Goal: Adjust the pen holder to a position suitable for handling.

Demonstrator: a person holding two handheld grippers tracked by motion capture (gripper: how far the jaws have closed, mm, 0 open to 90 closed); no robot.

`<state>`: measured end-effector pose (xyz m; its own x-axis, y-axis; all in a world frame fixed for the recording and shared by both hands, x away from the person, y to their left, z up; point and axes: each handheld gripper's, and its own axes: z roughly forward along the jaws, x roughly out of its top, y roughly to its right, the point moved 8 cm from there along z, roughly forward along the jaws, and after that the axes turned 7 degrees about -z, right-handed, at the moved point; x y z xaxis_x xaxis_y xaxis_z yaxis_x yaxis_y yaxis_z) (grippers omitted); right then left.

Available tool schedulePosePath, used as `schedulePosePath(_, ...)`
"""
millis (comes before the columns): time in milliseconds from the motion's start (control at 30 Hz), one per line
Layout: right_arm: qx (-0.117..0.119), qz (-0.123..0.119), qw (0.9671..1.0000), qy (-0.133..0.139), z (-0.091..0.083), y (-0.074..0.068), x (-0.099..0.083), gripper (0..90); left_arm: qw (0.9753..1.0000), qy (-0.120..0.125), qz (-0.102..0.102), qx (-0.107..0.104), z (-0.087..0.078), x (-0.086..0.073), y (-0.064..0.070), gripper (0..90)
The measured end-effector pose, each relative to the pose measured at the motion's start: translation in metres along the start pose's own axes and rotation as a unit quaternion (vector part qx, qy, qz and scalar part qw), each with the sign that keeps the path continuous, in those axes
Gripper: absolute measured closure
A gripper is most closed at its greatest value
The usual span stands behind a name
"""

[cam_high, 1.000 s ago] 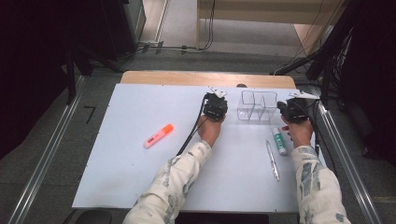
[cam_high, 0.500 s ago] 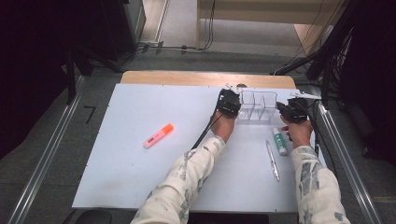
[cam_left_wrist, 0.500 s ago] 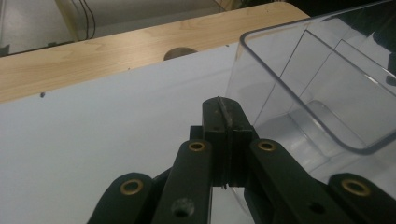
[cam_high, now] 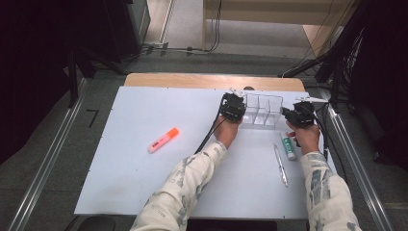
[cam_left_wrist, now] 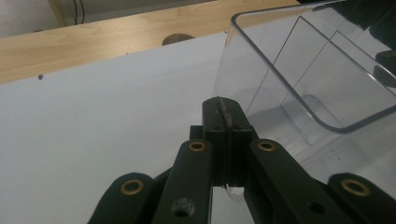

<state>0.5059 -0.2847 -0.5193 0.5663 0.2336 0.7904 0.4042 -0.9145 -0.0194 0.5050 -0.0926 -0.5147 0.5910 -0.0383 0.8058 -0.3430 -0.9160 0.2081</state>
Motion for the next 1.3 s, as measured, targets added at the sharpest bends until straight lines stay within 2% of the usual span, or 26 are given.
schedulePosePath(133, 0.018, -0.011, 0.9998, -0.001, 0.002, -0.015, 0.001, 88.2, 1.0, -0.005, -0.001, 0.006, -0.013, -0.005, -0.014, 90.0)
schedulePosePath(267, 0.036, -0.01, 0.9993, -0.005, 0.006, -0.04, 0.003, 88.2, 0.9999, -0.003, -0.002, 0.016, -0.029, -0.011, -0.035, 90.0)
schedulePosePath(300, 0.039, -0.009, 0.9992, -0.006, 0.007, -0.047, 0.003, 88.1, 0.9999, -0.003, -0.002, 0.016, -0.029, -0.011, -0.035, 90.0)
schedulePosePath(333, 0.041, -0.01, 0.9991, -0.006, 0.008, -0.052, 0.004, 88.1, 0.9997, -0.003, -0.004, 0.023, -0.036, -0.013, -0.044, 90.0)
schedulePosePath(500, 0.052, -0.019, 0.9984, -0.008, 0.015, -0.09, 0.007, 88.1, 0.9992, -0.002, -0.011, 0.039, -0.059, -0.021, -0.075, 90.0)
schedulePosePath(700, 0.068, -0.017, 0.9975, -0.012, 0.022, -0.133, 0.01, 88.2, 0.9984, -0.003, -0.017, 0.053, -0.086, -0.032, -0.108, 90.0)
schedulePosePath(833, 0.074, -0.034, 0.9966, -0.01, 0.023, -0.155, 0.01, 88.1, 0.9981, -0.005, -0.028, 0.055, -0.096, -0.037, -0.121, 90.0)
schedulePosePath(933, 0.072, -0.032, 0.9969, -0.007, 0.024, -0.159, 0.011, 88.1, 0.998, -0.006, -0.029, 0.055, -0.098, -0.039, -0.122, 90.0)
schedulePosePath(1100, 0.076, -0.032, 0.9965, -0.011, 0.024, -0.158, 0.011, 88.1, 0.9982, -0.009, -0.026, 0.054, -0.097, -0.041, -0.122, 90.0)
schedulePosePath(1200, 0.074, -0.04, 0.9964, -0.01, 0.023, -0.158, 0.01, 88.1, 0.9982, -0.008, -0.022, 0.056, -0.096, -0.042, -0.122, 90.0)
schedulePosePath(1233, 0.068, -0.051, 0.9964, -0.006, 0.023, -0.158, 0.01, 88.1, 0.9981, -0.001, -0.011, 0.061, -0.097, -0.04, -0.123, 90.0)
schedulePosePath(1300, 0.056, -0.064, 0.9964, -0.004, 0.021, -0.159, 0.01, 88.0, 0.9971, 0.013, -0.002, 0.075, -0.102, -0.037, -0.125, 90.0)
